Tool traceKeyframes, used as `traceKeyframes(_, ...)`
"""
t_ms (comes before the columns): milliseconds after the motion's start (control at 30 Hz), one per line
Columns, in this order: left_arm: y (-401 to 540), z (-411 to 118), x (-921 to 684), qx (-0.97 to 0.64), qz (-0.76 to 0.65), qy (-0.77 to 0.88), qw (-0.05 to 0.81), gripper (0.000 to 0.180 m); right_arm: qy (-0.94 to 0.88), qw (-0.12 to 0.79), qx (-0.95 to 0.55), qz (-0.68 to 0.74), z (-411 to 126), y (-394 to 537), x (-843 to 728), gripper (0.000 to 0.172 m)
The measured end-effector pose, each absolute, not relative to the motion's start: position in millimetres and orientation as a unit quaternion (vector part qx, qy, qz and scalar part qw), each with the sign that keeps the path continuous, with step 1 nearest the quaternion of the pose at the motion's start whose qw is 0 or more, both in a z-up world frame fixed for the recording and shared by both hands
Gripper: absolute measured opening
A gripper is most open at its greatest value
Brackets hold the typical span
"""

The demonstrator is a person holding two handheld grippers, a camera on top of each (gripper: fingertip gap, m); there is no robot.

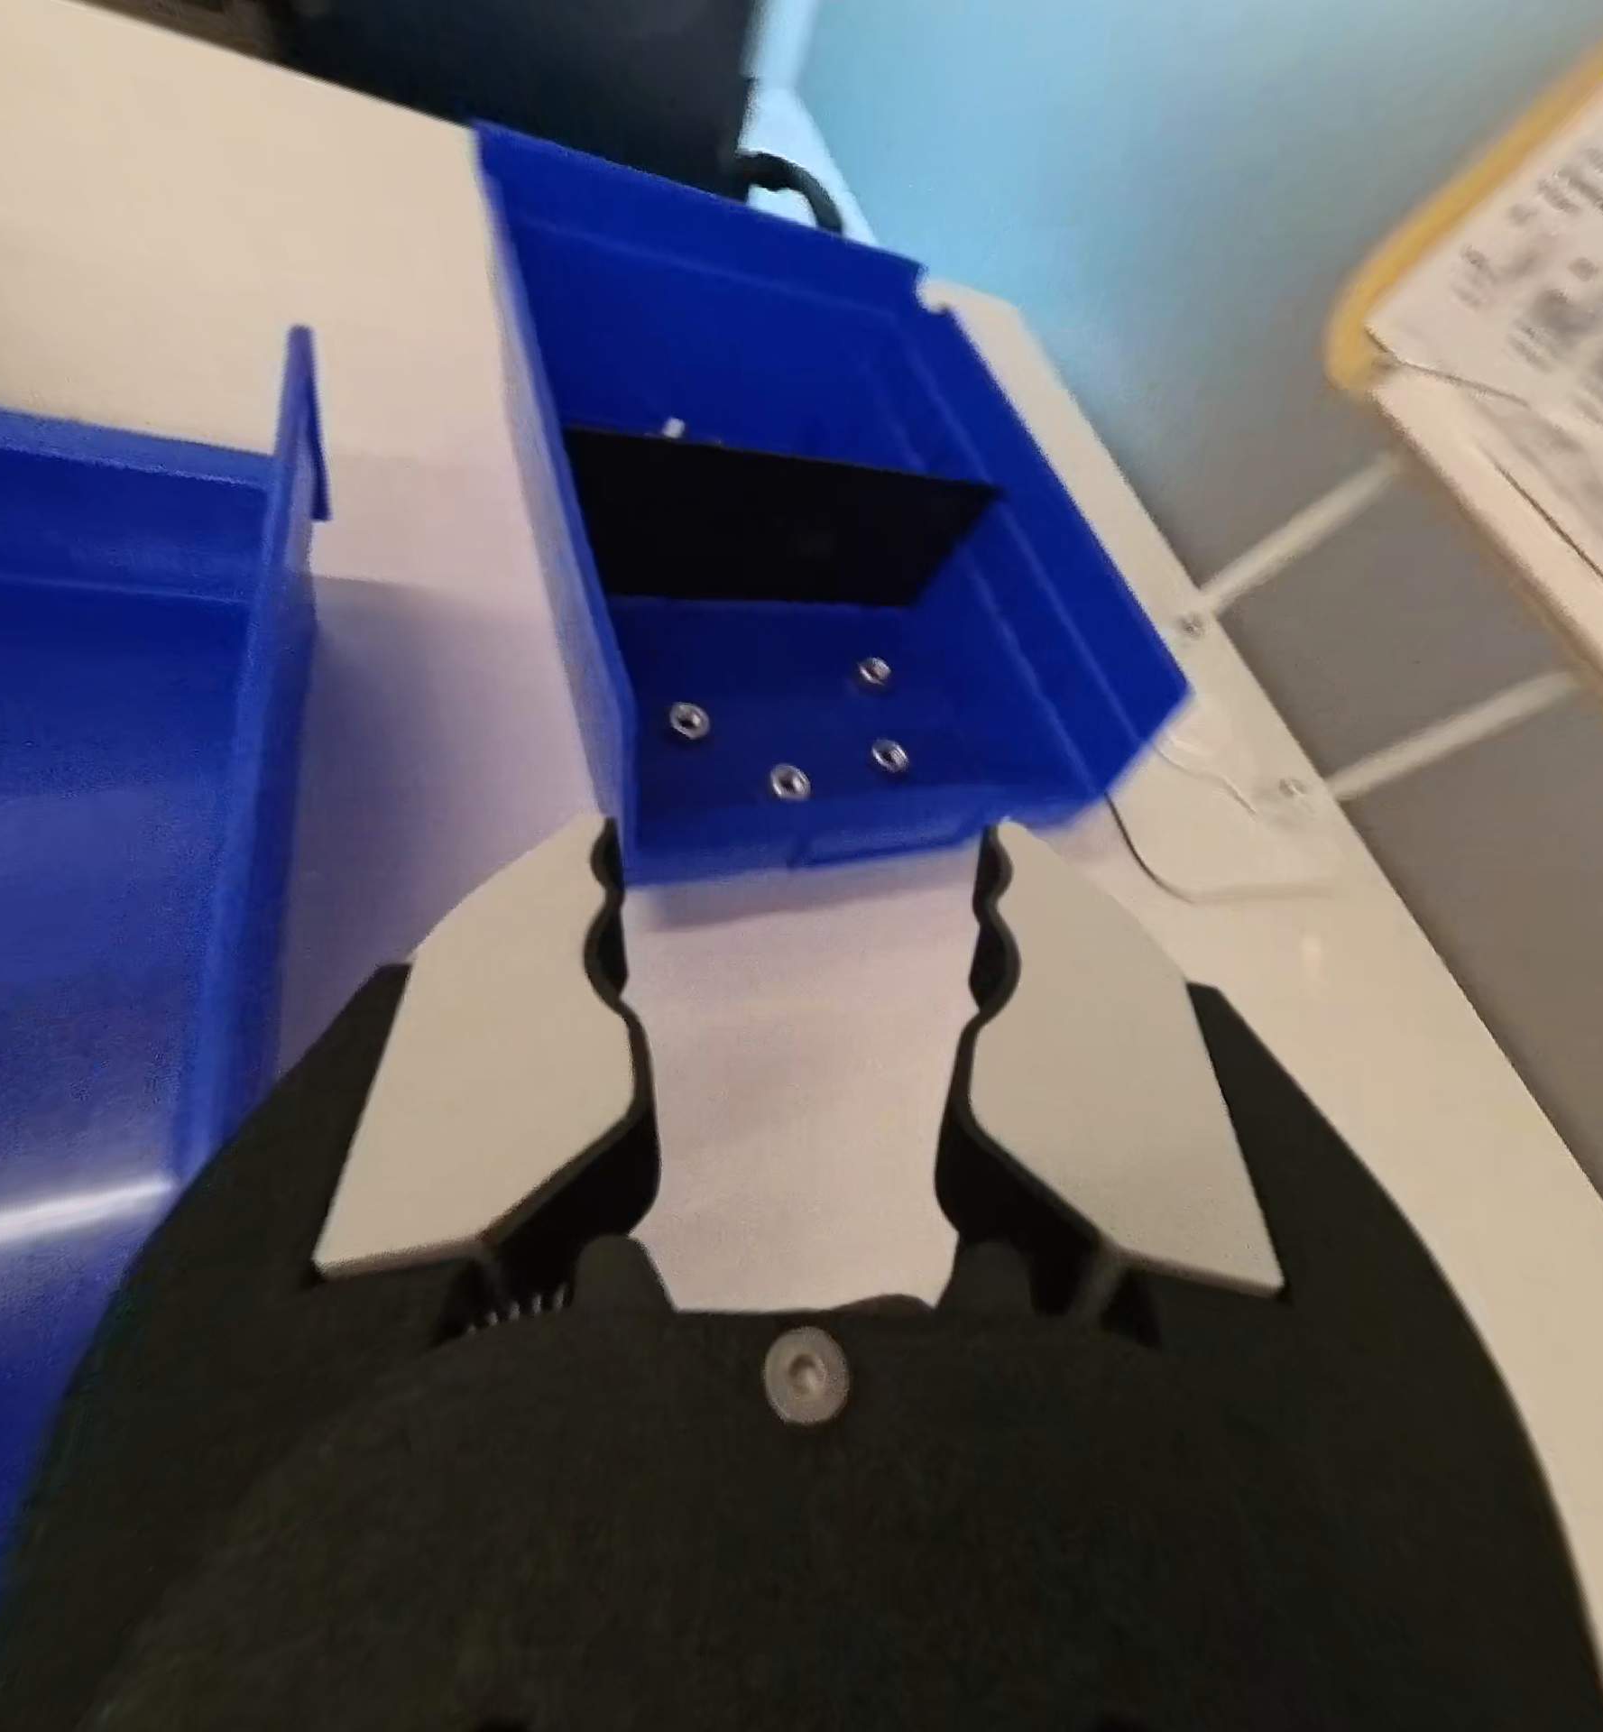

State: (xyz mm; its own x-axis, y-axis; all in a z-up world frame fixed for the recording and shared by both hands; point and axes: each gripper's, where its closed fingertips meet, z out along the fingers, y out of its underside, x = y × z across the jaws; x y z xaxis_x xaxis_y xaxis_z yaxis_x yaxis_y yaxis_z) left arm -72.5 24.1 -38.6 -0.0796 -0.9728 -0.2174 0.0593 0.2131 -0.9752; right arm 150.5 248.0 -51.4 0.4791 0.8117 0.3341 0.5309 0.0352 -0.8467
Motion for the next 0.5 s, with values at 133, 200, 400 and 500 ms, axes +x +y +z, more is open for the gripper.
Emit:
traceKeyframes(133,111.7,-18.2,-108.5,-0.572,-0.401,0.387,0.601,0.035,-0.343,0.501,-0.78,0.147,-30.8,181.2,208.5,0.067)
traceKeyframes(200,165.2,-26.0,-136.2,-0.677,-0.352,0.272,0.587,0.035,-0.305,0.47,-0.813,0.16,-33.6,137.5,215.2,0.063)
traceKeyframes(400,278.8,-47.8,-170.3,-0.817,-0.218,0.181,0.503,0.051,-0.325,0.389,-0.857,0.095,-68.9,65.2,201.9,0.062)
traceKeyframes(500,318.2,-57.8,-157.9,-0.85,-0.194,0.202,0.447,0.056,-0.333,0.343,-0.872,0.105,-87.4,58.4,196.4,0.062)
